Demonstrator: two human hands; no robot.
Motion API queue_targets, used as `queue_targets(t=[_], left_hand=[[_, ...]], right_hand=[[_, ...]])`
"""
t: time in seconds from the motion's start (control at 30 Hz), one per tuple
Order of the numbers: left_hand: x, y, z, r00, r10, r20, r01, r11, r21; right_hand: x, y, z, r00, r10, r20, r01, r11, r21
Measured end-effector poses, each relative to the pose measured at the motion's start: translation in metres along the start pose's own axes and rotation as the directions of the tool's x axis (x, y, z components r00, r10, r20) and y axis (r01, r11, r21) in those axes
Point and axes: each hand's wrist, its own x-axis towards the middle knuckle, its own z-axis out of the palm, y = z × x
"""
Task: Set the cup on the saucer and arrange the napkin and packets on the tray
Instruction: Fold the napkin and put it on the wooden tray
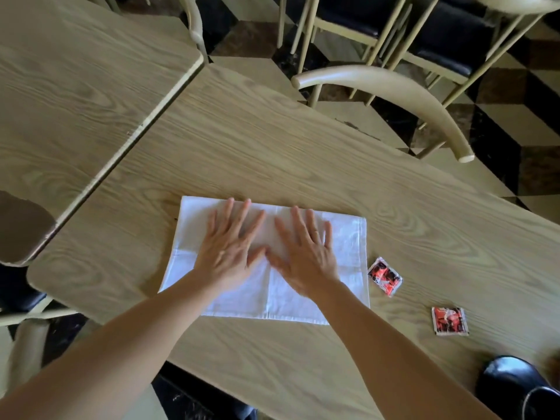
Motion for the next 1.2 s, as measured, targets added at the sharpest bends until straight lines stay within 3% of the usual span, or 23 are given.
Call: queue_targets(t=[0.2, 0.43, 0.6, 0.77, 0.9, 0.97, 1.1, 1.2], left_hand=[[0.003, -0.014, 0.010, 0.995, -0.013, -0.094, 0.018, 0.999, 0.044], [-0.007, -0.044, 0.004, 0.991, -0.076, -0.106, 0.088, 0.990, 0.109], [-0.013, -0.064, 0.002, 0.989, -0.096, -0.113, 0.105, 0.991, 0.079], [-0.013, -0.068, 0.003, 0.984, -0.152, -0.096, 0.158, 0.986, 0.052], [-0.008, -0.054, -0.010, 0.976, -0.218, -0.010, 0.218, 0.976, 0.010], [-0.012, -0.037, -0.016, 0.979, -0.199, -0.034, 0.199, 0.980, 0.012], [-0.040, 0.008, -0.014, 0.980, -0.192, 0.056, 0.196, 0.977, -0.080], [-0.068, 0.043, -0.009, 0.995, -0.052, 0.080, 0.062, 0.989, -0.132]], right_hand=[[0.002, 0.034, 0.006, 0.986, 0.128, -0.103, -0.131, 0.991, -0.031], [-0.005, 0.063, 0.006, 0.984, 0.117, -0.137, -0.130, 0.987, -0.092], [-0.009, 0.075, 0.005, 0.959, 0.237, -0.156, -0.247, 0.968, -0.044], [-0.012, 0.082, 0.000, 0.956, 0.276, -0.099, -0.282, 0.958, -0.053], [-0.010, 0.080, -0.015, 0.963, 0.266, 0.053, -0.261, 0.962, -0.080], [-0.009, 0.078, -0.029, 0.959, 0.274, 0.066, -0.274, 0.962, -0.018], [-0.010, 0.071, -0.051, 0.920, 0.390, -0.024, -0.360, 0.871, 0.335], [-0.005, 0.071, -0.058, 0.898, 0.441, -0.008, -0.399, 0.819, 0.413]])
